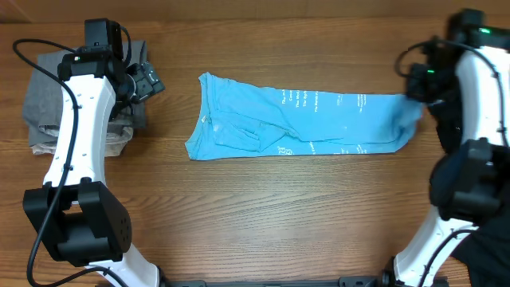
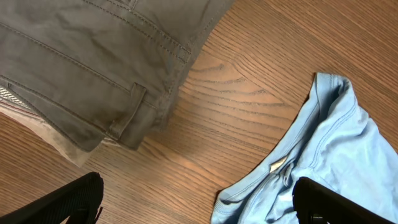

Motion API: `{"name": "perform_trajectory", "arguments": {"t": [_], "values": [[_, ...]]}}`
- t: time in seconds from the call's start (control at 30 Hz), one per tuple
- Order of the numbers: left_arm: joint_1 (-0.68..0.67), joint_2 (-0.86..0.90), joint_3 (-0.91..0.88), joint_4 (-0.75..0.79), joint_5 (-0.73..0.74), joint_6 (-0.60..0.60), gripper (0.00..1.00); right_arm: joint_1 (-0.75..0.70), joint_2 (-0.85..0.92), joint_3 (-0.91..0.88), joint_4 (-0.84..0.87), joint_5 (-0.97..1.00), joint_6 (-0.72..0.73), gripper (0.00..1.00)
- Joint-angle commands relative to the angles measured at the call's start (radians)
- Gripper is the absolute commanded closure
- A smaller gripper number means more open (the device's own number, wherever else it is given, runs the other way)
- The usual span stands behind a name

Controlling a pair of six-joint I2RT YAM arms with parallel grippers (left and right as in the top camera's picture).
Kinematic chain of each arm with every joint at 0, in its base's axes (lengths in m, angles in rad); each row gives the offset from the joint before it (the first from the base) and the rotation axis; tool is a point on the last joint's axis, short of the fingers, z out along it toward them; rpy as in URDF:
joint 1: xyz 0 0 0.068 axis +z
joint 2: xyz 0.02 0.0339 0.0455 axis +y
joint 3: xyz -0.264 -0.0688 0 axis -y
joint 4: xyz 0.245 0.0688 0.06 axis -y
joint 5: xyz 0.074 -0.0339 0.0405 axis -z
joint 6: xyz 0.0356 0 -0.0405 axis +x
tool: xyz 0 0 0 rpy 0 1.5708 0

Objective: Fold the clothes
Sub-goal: 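Grasp the right end of the blue strip with the right gripper, then fold the right end leftward over the strip with the right gripper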

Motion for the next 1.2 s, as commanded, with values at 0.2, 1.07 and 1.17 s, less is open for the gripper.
{"name": "perform_trajectory", "arguments": {"t": [0.2, 1.07, 1.17], "values": [[-0.004, -0.025, 0.023, 0.001, -0.003, -0.011, 0.0, 0.215, -0.051, 0.021, -0.004, -0.13, 0.082, 0.96], [-0.004, -0.025, 0.023, 0.001, -0.003, -0.011, 0.0, 0.524, 0.002, -0.287, 0.393, -0.13, 0.082, 0.96], [-0.004, -0.025, 0.023, 0.001, -0.003, -0.011, 0.0, 0.528, 0.002, -0.287, 0.396, -0.13, 0.082, 0.92]]}}
